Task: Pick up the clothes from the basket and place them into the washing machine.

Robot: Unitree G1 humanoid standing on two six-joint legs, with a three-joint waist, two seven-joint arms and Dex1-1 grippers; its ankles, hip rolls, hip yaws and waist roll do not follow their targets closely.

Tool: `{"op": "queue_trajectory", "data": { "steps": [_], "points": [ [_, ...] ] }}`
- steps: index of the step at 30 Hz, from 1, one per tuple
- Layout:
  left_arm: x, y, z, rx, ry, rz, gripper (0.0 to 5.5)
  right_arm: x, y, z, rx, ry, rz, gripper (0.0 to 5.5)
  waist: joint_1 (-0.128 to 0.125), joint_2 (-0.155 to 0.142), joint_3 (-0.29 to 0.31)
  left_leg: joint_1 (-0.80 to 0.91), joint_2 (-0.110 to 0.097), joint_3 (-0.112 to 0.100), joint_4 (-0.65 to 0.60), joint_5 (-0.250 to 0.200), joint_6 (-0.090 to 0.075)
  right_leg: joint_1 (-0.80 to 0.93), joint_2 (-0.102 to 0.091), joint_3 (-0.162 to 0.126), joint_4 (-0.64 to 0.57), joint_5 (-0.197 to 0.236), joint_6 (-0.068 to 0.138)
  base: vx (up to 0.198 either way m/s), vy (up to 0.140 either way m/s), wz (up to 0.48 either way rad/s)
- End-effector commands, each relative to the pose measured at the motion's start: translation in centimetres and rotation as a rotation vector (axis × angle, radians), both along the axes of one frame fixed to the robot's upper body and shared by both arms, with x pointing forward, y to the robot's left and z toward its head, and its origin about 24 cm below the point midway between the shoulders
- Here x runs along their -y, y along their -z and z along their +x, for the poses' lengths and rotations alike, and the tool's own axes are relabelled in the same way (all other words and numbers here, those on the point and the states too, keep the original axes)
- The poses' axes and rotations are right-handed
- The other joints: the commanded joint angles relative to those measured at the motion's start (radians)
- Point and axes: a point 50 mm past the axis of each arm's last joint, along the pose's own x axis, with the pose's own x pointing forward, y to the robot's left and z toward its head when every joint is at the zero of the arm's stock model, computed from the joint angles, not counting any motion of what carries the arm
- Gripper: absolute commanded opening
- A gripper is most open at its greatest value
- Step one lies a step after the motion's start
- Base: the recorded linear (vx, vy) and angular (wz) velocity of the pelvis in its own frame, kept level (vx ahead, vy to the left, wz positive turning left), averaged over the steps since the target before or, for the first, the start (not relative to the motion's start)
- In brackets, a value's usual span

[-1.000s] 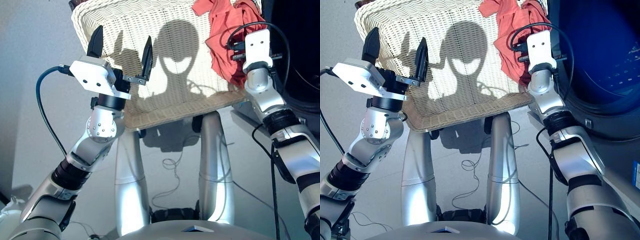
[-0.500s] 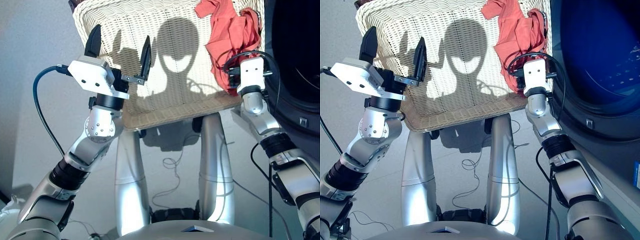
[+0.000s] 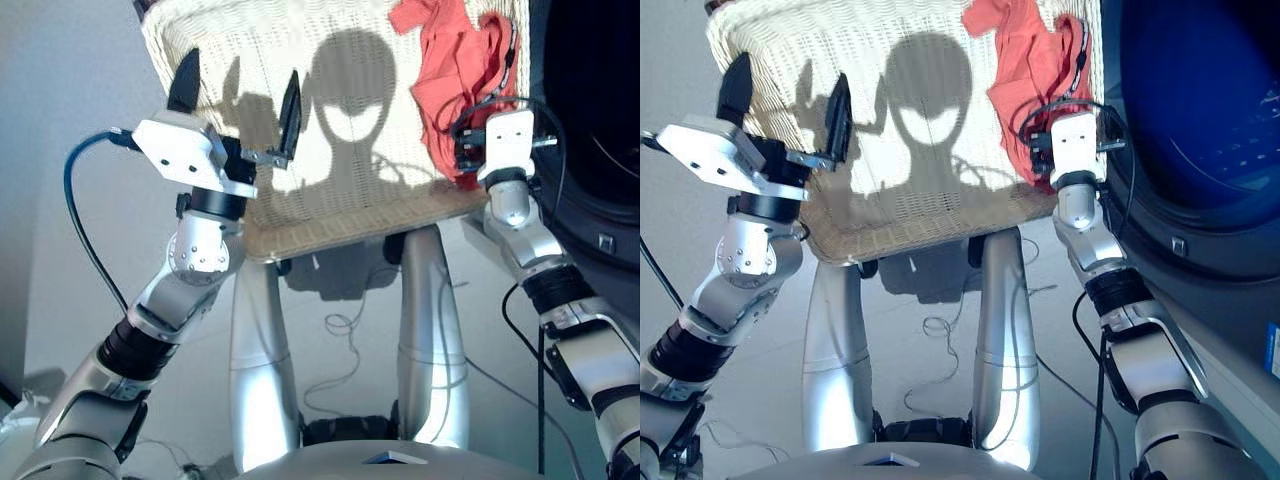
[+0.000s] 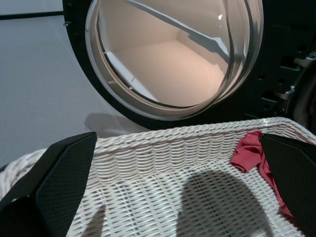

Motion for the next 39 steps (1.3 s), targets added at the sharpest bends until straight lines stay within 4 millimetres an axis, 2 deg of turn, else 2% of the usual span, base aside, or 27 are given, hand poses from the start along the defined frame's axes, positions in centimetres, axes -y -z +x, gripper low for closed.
{"op": "queue_trajectory", "data": {
  "steps": [1, 4, 6, 8, 9, 10, 11, 12, 13, 14, 16, 17, 18, 20, 21, 25, 28, 31, 37, 39],
  "points": [
    [0.4, -2.2, -2.3, 0.182, 0.050, 0.002, 5.50, -1.9, -2.4, -1.2, 0.152, -0.110, -0.084, 5.50, -0.024, 0.010, -0.015, 0.039, -0.019, 0.038, -0.217, 0.169, 0.013, 0.082, -0.001, 0.000, -0.062, -0.037, 0.060, -0.061, 0.002, 0.013],
    [0.5, -1.6, -1.9, 0.147, 0.058, -0.009, 5.50, -2.4, -1.5, -2.1, 0.153, -0.152, -0.049, 5.50, -0.029, 0.011, -0.015, 0.128, -0.015, 0.050, -0.326, 0.199, 0.011, 0.166, -0.015, 0.000, -0.159, -0.008, 0.064, 0.000, 0.000, 0.000],
    [0.6, -0.8, -1.4, 0.105, 0.060, -0.027, 5.50, -2.7, -0.4, -2.6, 0.132, -0.182, 0.005, 5.50, -0.031, 0.013, -0.015, 0.205, -0.018, 0.055, -0.406, 0.220, 0.011, 0.241, -0.016, -0.004, -0.223, 0.012, 0.068, 0.031, 0.017, -0.020],
    [0.5, 1.6, -0.1, -0.020, 0.063, -0.086, 5.50, -2.9, 2.8, -2.9, 0.045, -0.217, 0.161, 5.50, -0.030, 0.015, -0.015, 0.314, -0.024, 0.061, -0.504, 0.243, 0.016, 0.345, -0.011, -0.021, -0.317, 0.048, 0.079, 0.060, 0.030, -0.051],
    [0.5, 1.6, -0.1, -0.021, 0.063, -0.087, 5.50, -2.8, 2.9, -3.0, 0.043, -0.217, 0.161, 5.50, -0.029, 0.015, -0.015, 0.318, -0.024, 0.062, -0.509, 0.245, 0.016, 0.350, -0.011, -0.021, -0.321, 0.050, 0.079, 0.082, 0.012, -0.024],
    [0.4, 3.8, 1.0, -0.115, 0.050, -0.080, 5.50, -2.6, 5.6, -3.4, -0.054, -0.223, 0.219, 5.50, -0.029, 0.016, -0.015, 0.401, -0.027, 0.065, -0.575, 0.260, 0.018, 0.429, -0.014, -0.035, -0.387, 0.070, 0.086, 0.092, 0.010, -0.008],
    [0.5, 5.0, 1.3, -0.164, 0.052, -0.075, 5.50, -2.3, 6.6, -3.7, -0.087, -0.222, 0.233, 5.50, -0.029, 0.017, -0.015, 0.441, -0.031, 0.062, -0.609, 0.268, 0.018, 0.472, -0.017, -0.039, -0.424, 0.079, 0.089, 0.092, 0.011, -0.002],
    [0.5, 5.0, 1.3, -0.165, 0.053, -0.075, 5.50, -2.3, 6.6, -3.7, -0.087, -0.222, 0.233, 5.50, -0.029, 0.018, -0.015, 0.444, -0.032, 0.062, -0.612, 0.269, 0.018, 0.475, -0.017, -0.040, -0.427, 0.080, 0.089, 0.074, 0.005, -0.014],
    [0.4, 6.3, 1.8, -0.214, 0.040, -0.066, 5.50, -2.1, 7.8, -4.0, -0.130, -0.214, 0.254, 5.50, -0.028, 0.019, -0.015, 0.494, -0.036, 0.065, -0.653, 0.281, 0.016, 0.521, -0.021, -0.044, -0.469, 0.096, 0.095, 0.124, 0.004, -0.024],
    [0.2, 9.1, 2.5, -0.325, 0.002, -0.095, 5.50, -1.8, 9.5, -4.3, -0.184, -0.187, 0.263, 5.50, -0.021, 0.019, -0.015, 0.586, -0.041, 0.069, -0.723, 0.304, 0.017, 0.605, -0.025, -0.055, -0.537, 0.116, 0.098, 0.164, 0.001, -0.042],
    [-0.3, 13.1, 2.9, -0.469, -0.079, -0.128, 5.50, -1.9, 11.9, -4.8, -0.253, -0.147, 0.325, 5.50, -0.007, 0.019, -0.015, 0.707, -0.043, 0.072, -0.835, 0.341, 0.014, 0.703, -0.031, -0.066, -0.621, 0.147, 0.110, 0.141, -0.010, -0.071],
    [-0.5, 14.1, 2.9, -0.506, -0.086, -0.124, 5.50, -1.7, 12.5, -5.1, -0.275, -0.136, 0.337, 5.50, -0.003, 0.019, -0.015, 0.749, -0.044, 0.075, -0.869, 0.350, 0.013, 0.740, -0.032, -0.070, -0.653, 0.158, 0.113, 0.069, -0.015, -0.098],
    [-0.5, 14.0, 2.9, -0.505, -0.086, -0.124, 5.50, -1.7, 12.4, -5.1, -0.274, -0.136, 0.337, 5.50, -0.003, 0.020, -0.015, 0.747, -0.044, 0.075, -0.872, 0.354, 0.013, 0.740, -0.031, -0.071, -0.657, 0.162, 0.113, 0.058, -0.015, -0.069],
    [-1.1, 16.9, 2.4, -0.609, -0.120, -0.140, 5.50, -2.1, 13.9, -5.8, -0.324, -0.136, 0.340, 5.50, 0.008, 0.018, -0.015, 0.856, -0.050, 0.081, -0.960, 0.383, 0.004, 0.844, -0.033, -0.079, -0.737, 0.188, 0.119, 0.084, -0.020, 0.002],
    [-1.2, 17.4, 2.2, -0.624, -0.115, -0.132, 5.50, -2.1, 14.4, -6.1, -0.343, -0.136, 0.336, 5.50, 0.011, 0.016, -0.015, 0.893, -0.051, 0.080, -0.982, 0.390, 0.002, 0.889, -0.031, -0.081, -0.766, 0.194, 0.119, 0.108, -0.025, 0.042],
    [-1.2, 17.6, 1.1, -0.623, -0.069, -0.130, 5.50, -2.8, 15.3, -7.0, -0.386, -0.189, 0.260, 5.50, 0.026, 0.013, -0.027, 1.029, -0.051, 0.077, -1.099, 0.430, -0.015, 1.034, -0.033, -0.102, -0.850, 0.211, 0.121, 0.098, -0.012, 0.040],
    [-1.4, 17.1, 0.7, -0.597, -0.053, -0.130, 5.50, -3.0, 15.3, -7.6, -0.401, -0.230, 0.212, 5.50, 0.027, 0.009, -0.069, 1.080, -0.049, 0.080, -1.118, 0.422, -0.015, 1.082, -0.032, -0.102, -0.873, 0.210, 0.123, 0.111, -0.003, 0.035],
    [-1.7, 16.5, 0.5, -0.568, -0.060, -0.121, 5.50, -3.1, 15.1, -8.0, -0.404, -0.263, 0.202, 5.50, 0.031, 0.003, -0.084, 1.121, -0.047, 0.076, -1.106, 0.408, -0.015, 1.134, -0.042, -0.111, -0.885, 0.199, 0.123, 0.100, -0.023, -0.004],
    [-1.8, 15.9, 0.0, -0.537, -0.055, -0.120, 5.50, -3.6, 14.7, -8.4, -0.412, -0.323, 0.159, 5.50, 0.036, -0.002, -0.118, 1.162, -0.041, 0.084, -1.113, 0.394, -0.016, 1.167, -0.040, -0.108, -0.894, 0.187, 0.123, 0.046, -0.006, 0.003],
    [-1.8, 15.5, 0.0, -0.523, -0.051, -0.122, 5.50, -3.5, 14.8, -8.3, -0.417, -0.315, 0.165, 5.50, 0.038, 0.000, -0.121, 1.161, -0.041, 0.079, -1.108, 0.394, -0.016, 1.169, -0.038, -0.105, -0.893, 0.185, 0.121, 0.000, 0.000, 0.000]
  ]
}}
